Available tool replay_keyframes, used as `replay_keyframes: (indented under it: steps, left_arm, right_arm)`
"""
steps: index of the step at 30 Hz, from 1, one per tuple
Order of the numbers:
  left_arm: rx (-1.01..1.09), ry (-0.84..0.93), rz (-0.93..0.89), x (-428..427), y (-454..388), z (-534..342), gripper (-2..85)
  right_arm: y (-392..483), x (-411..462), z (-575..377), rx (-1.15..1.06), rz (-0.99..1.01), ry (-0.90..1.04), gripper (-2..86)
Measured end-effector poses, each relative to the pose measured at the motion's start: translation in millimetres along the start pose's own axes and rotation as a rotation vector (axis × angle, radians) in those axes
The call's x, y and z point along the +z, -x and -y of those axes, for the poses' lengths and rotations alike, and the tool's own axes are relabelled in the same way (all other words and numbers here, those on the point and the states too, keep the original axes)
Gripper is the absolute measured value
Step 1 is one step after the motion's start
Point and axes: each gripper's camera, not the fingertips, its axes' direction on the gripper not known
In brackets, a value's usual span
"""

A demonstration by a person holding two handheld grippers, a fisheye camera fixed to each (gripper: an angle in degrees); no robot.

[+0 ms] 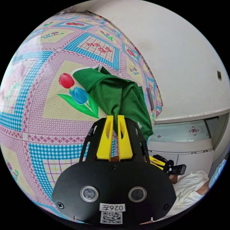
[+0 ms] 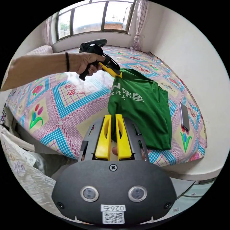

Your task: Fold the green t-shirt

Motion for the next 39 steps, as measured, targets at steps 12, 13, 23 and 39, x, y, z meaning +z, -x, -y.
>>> replay_keyframes:
  steps: [12, 13, 23, 39]
  left_arm:
    - [-0.223, -0.135, 0.092, -184.4, 140.5, -187.9, 2.3]
    - [-0.25, -0.147, 0.095, -201.4, 155.7, -207.8, 2.3]
    - [-0.321, -0.2, 0.073, -282.6, 240.0, -281.7, 4.2]
    - [0.039, -0.467, -0.049, -349.1, 159.5, -338.5, 13.0]
  right_arm:
    - [166.3, -17.3, 64.0, -0.221, 0.246, -0.041, -0.8]
    - [185.0, -16.4, 69.1, -0.244, 0.263, -0.04, -0.8]
    - [249.7, 10.0, 114.4, -0.212, 0.444, 0.056, 0.7]
    - [72.6, -18.8, 50.3, 0.328, 0.209, -0.034, 7.0]
